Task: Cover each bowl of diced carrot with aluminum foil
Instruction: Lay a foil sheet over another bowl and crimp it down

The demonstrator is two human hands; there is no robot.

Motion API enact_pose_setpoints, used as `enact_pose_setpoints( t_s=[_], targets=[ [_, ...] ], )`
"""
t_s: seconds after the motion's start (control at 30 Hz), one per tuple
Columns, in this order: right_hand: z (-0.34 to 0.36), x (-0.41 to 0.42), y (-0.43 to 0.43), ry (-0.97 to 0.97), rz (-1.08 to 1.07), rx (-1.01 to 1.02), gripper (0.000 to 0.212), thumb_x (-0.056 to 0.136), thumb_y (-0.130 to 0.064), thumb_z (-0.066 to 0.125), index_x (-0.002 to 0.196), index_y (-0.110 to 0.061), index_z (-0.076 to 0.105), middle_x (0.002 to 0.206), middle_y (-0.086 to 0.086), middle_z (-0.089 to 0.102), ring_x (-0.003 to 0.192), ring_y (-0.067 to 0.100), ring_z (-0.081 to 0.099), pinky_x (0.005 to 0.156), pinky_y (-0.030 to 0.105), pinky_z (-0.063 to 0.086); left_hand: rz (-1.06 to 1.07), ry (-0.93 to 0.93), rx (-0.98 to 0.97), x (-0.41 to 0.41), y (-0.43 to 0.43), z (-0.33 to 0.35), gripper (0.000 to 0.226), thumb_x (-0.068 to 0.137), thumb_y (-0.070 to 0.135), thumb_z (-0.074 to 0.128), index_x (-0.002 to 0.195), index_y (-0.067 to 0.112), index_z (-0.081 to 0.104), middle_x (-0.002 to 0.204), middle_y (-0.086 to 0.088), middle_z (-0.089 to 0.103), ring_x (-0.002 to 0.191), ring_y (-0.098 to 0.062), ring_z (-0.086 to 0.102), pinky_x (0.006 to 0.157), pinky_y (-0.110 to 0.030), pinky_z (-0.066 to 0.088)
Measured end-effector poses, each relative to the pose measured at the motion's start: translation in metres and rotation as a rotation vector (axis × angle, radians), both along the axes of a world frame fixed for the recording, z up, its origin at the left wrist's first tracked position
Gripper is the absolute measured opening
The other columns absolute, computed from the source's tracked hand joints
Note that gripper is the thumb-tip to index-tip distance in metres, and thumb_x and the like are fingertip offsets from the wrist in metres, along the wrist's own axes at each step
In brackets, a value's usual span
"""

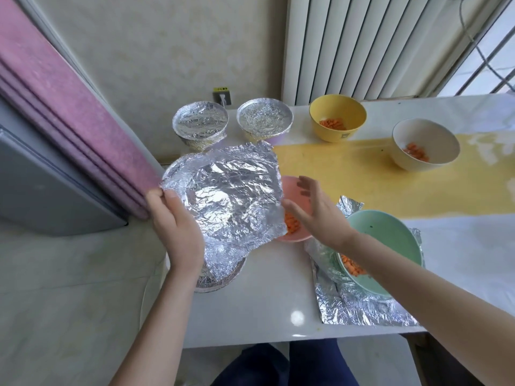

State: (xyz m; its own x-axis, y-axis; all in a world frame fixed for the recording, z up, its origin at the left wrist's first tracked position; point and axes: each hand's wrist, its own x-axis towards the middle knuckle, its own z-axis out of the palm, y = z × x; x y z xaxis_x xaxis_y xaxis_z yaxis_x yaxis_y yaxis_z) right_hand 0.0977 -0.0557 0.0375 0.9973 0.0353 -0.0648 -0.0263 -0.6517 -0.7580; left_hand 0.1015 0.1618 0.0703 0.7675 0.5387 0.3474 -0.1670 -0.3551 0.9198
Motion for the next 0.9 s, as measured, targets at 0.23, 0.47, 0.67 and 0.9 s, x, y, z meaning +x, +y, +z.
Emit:
enact_pose_setpoints(
  t_s=[0.23, 0.47, 0.67, 0.9],
  targets=[
    [0.006, 0.008, 0.013, -0.021, -0.124, 0.238, 0.034, 0.094, -0.033, 0.053, 0.074, -0.006, 0.049, 0.062, -0.003, 0.043, 0.053, 0.010, 0.040, 0.050, 0.023, 0.034, -0.226, 0.224, -0.098, -0.009, -0.012, -0.006, 0.023, 0.100, 0.012, 0.036, 0.077, 0.012, 0.035, 0.065, 0.005, 0.028, 0.051, -0.001, 0.028, 0.049, -0.016, 0.027],
    [-0.014, 0.013, -0.002, -0.020, -0.232, 0.156, 0.032, 0.095, -0.029, 0.052, 0.067, -0.031, 0.037, 0.058, -0.013, 0.040, 0.036, 0.001, 0.037, 0.040, 0.012, 0.029, -0.245, 0.328, -0.031, -0.014, -0.016, -0.032, 0.039, 0.094, 0.017, 0.052, 0.061, 0.019, 0.033, 0.052, 0.010, 0.036, 0.050, -0.006, 0.030, 0.047, -0.016, 0.027],
    [-0.022, 0.018, -0.013, 0.040, -0.262, 0.083, 0.023, 0.096, -0.035, 0.049, 0.074, -0.028, 0.044, 0.055, -0.001, 0.047, 0.046, 0.013, 0.036, 0.045, 0.025, 0.033, -0.201, 0.418, 0.015, 0.001, -0.026, -0.044, 0.027, 0.094, 0.022, 0.052, 0.070, 0.014, 0.044, 0.061, 0.005, 0.043, 0.055, -0.012, 0.038, 0.049, -0.014, 0.030],
    [-0.020, 0.035, -0.037, 0.069, -0.335, -0.032, 0.042, 0.099, -0.035, 0.043, 0.078, 0.000, 0.053, 0.060, 0.006, 0.049, 0.055, 0.023, 0.045, 0.053, 0.037, 0.038, -0.379, 0.585, -0.023, 0.004, -0.043, -0.052, 0.032, 0.089, 0.030, 0.059, 0.067, 0.008, 0.048, 0.053, 0.004, 0.037, 0.050, -0.013, 0.030, 0.051, -0.029, 0.024]
  ],
)
